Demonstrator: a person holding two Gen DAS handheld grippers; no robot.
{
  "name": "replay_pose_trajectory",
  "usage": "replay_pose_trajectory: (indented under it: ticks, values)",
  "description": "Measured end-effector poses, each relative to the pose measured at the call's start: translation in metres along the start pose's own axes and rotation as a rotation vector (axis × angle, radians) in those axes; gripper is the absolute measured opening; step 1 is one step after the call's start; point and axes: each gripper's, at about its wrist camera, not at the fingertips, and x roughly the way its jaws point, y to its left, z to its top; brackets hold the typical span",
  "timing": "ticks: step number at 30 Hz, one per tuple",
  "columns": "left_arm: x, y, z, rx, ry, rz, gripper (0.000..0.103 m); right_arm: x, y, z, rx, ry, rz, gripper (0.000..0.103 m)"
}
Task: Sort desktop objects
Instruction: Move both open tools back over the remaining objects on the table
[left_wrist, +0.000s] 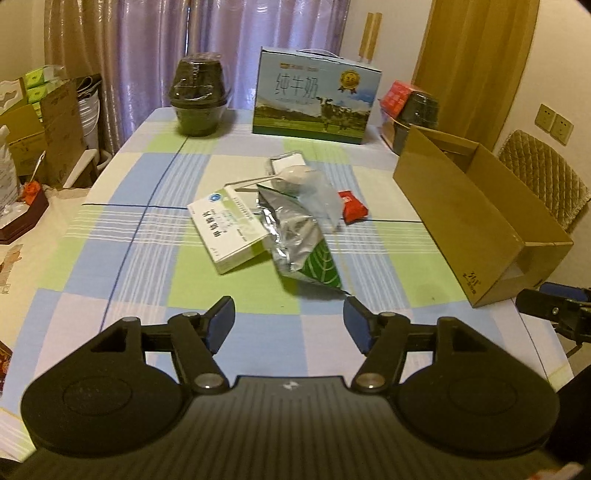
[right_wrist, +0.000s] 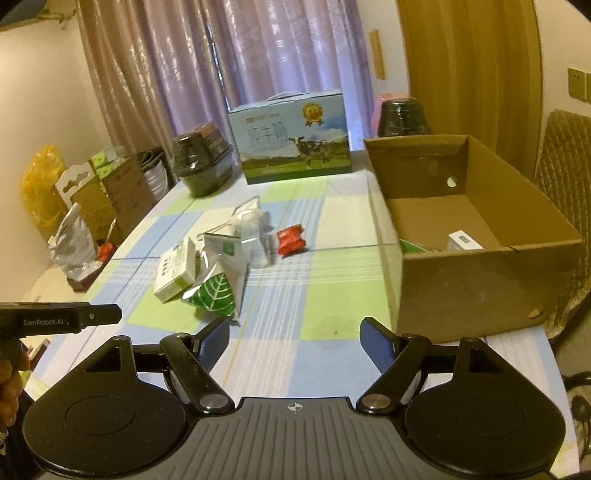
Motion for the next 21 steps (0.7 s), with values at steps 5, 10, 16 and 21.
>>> replay_pose_trajectory:
  ticks: [5, 10, 16, 21]
  values:
    - [0.002, 0.011, 0.005, -0.006, 0.0, 0.017, 0.065, 0.009, 0.012, 0.006, -0.026, -0.001, 0.01, 0.08]
    - [0.009, 0.024, 0.013, -0.006, 0.002, 0.039, 0.075, 0.024, 0.025, 0.011, -0.066, 0.006, 0.025, 0.084]
    - [0.032, 0.04, 0.024, 0.028, 0.027, 0.088, 0.087, 0.058, 0.039, 0.01, -0.103, 0.04, 0.036, 0.087]
    - [0.058, 0.058, 0.035, 0.008, 0.047, 0.094, 0.088, 0.089, 0.052, 0.007, -0.136, 0.074, 0.055, 0.088]
